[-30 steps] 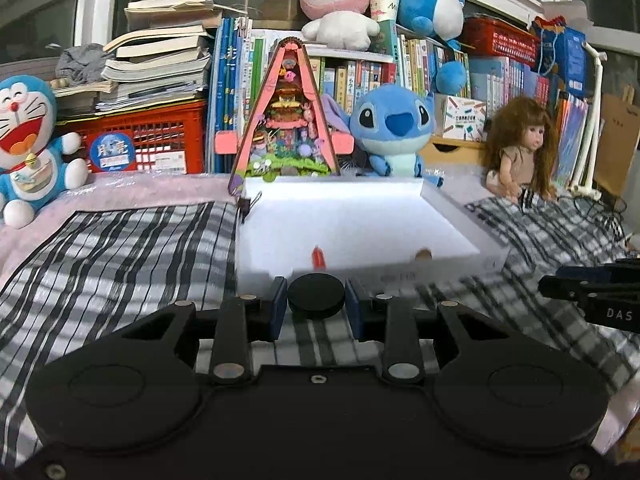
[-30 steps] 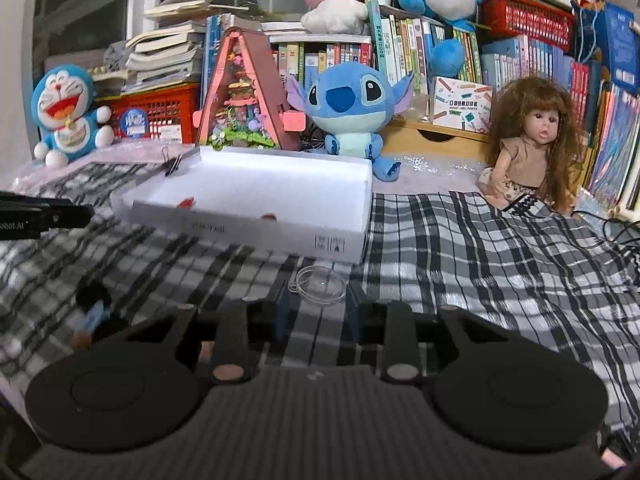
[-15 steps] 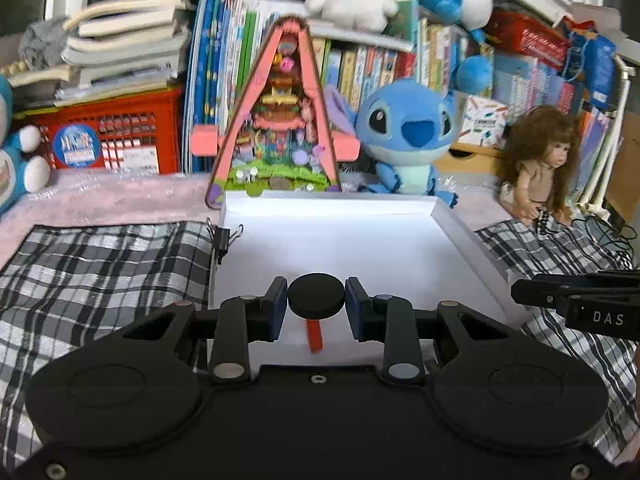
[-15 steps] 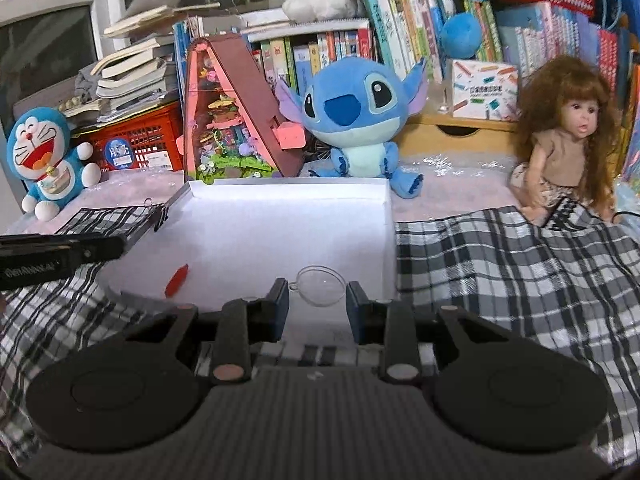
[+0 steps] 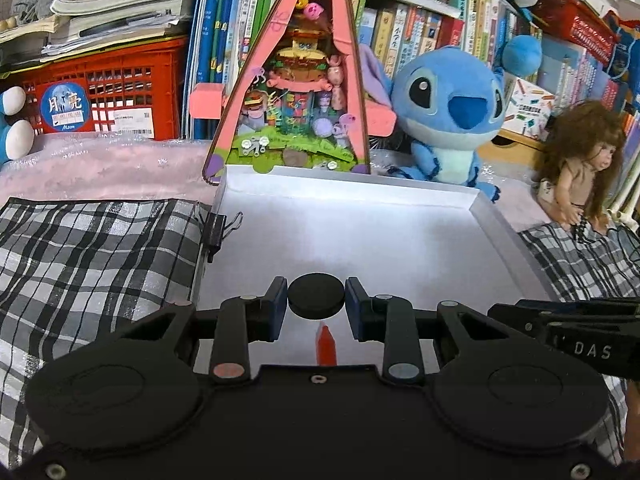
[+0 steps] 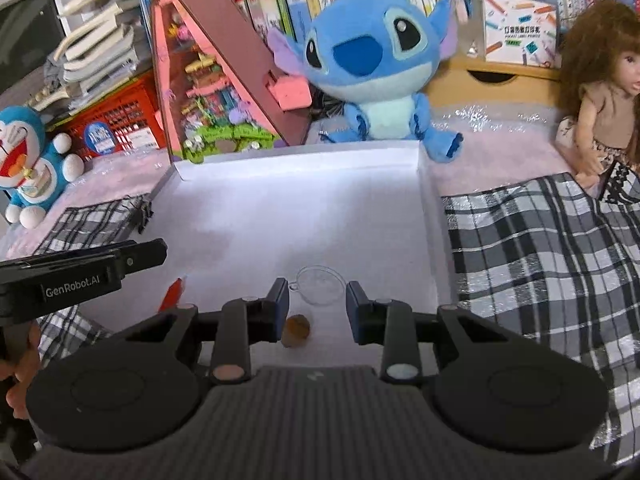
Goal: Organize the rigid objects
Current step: 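Carry both lids with both tools into the white tray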
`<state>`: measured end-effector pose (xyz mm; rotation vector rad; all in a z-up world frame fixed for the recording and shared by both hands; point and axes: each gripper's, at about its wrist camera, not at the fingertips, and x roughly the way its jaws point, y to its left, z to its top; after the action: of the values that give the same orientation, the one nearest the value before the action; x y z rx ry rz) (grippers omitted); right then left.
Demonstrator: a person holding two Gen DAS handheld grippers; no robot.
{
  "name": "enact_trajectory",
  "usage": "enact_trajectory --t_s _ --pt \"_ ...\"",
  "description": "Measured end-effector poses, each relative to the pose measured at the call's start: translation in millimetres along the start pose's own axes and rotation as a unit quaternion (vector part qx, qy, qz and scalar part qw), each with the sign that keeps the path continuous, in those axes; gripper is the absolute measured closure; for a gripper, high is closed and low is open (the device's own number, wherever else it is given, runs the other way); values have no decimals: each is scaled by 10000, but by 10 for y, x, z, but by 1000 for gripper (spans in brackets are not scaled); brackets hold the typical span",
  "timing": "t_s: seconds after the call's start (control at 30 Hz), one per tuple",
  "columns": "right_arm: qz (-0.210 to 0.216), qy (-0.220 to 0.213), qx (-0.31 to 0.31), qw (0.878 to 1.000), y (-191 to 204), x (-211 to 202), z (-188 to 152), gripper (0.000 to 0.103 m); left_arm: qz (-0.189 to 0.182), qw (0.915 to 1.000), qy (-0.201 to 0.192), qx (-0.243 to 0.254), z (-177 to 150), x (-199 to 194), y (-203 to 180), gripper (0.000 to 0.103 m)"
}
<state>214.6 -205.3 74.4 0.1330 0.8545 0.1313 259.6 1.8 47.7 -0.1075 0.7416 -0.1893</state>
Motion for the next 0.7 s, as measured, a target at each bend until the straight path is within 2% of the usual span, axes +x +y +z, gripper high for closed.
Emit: enact_trajectory --t_s 0.7 --pt "26 282 43 9996 127 298 74 66 34 9998 132 174 -34 197 -55 74"
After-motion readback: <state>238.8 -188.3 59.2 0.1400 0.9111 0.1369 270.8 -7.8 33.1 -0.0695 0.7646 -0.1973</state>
